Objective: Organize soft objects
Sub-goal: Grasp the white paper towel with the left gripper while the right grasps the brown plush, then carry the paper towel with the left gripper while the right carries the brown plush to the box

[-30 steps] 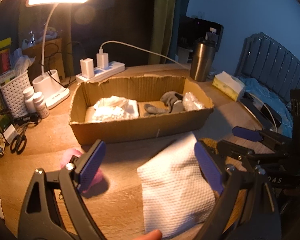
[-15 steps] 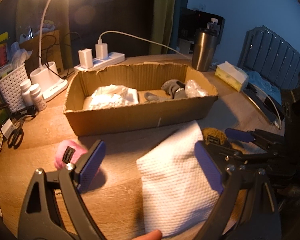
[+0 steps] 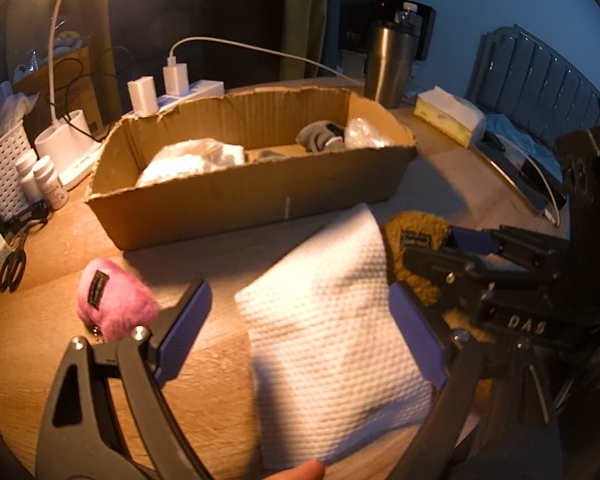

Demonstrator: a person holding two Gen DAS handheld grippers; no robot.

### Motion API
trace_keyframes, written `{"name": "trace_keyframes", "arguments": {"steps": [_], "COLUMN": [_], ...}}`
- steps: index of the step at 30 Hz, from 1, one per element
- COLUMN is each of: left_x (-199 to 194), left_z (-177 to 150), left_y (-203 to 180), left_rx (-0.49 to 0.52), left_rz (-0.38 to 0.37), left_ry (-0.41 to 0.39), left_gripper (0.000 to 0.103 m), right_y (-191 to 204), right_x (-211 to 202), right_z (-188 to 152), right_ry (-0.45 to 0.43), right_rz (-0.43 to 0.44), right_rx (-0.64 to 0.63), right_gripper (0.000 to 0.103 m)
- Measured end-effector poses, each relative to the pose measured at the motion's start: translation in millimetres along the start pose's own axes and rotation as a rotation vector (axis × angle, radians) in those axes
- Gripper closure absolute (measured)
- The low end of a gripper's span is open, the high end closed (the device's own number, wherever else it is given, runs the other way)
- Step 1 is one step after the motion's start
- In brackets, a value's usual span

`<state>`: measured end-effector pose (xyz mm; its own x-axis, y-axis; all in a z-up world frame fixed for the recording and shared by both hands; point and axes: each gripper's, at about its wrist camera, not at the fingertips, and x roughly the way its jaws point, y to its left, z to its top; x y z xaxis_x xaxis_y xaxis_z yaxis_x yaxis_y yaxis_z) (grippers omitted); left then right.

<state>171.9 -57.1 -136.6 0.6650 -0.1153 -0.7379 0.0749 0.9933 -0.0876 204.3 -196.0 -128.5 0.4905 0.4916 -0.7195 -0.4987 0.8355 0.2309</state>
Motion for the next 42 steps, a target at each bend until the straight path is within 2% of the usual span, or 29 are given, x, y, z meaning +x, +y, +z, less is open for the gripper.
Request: {"name": "trace_keyframes", "arguments": {"steps": [4,8,10,13,18,21,27,36,39,41,42], "left_x": [8.3,11.2,12.2,11.4,9.3,5.4,-1.0,-15.5,-20.7,-23.4,-25.1], "left_z": [-2.4,-3.3,-3.3,-2.8,-3.9,-3.2,-1.7,3.0,4.2,5.1,6.0], "left_y": [-4.0,-6.8,-7.7,-9.2,-6.3,-1.7,0.3,8.7,12.7,15.8,17.8], "left_rx": [0.010,0.017,0.016,0.017,-0.001,-0.014,-0.012,-0.023,-0.029,-0.036,-0.040], "left_rz": [0.018,0.002,-0.020,-0.041,-0.081,-0.099,-0.119,-0.121,-0.122,-0.123,-0.122], "left_ry": [0.034,0.047,0.055,0.056,0.052,0.042,0.023,-0.025,-0.038,-0.047,-0.053], "left_gripper": [0.012,0.014,0.027,0.039,0.052,0.068,0.088,0.091,0.091,0.091,0.091], "right_y": [-8.8,-14.1,-15.7,-15.7,-13.3,-12.8,-12.0,-5.3,-2.2,-0.1,1.1], "right_x": [-5.2,-8.8,-9.7,-10.3,-8.6,-9.1,-9.5,-11.6,-13.9,-16.0,-16.5], "right_z": [-1.8,-3.6,-4.4,-5.2,-4.5,-5.2,-6.0,-2.6,-0.3,1.5,2.1], "right_ry": [-0.013,-0.019,-0.021,-0.021,-0.017,-0.017,-0.017,-0.021,-0.028,-0.033,-0.034], "right_rz": [-0.010,-0.012,-0.008,-0.005,-0.008,-0.011,-0.020,-0.032,-0.036,-0.040,-0.043], "right_rx": [0.020,0.030,0.033,0.030,0.022,0.020,0.017,0.000,-0.006,-0.014,-0.019], "right_gripper": [0.050,0.050,0.050,0.050,0.050,0.050,0.050,0.052,0.055,0.063,0.064]}}
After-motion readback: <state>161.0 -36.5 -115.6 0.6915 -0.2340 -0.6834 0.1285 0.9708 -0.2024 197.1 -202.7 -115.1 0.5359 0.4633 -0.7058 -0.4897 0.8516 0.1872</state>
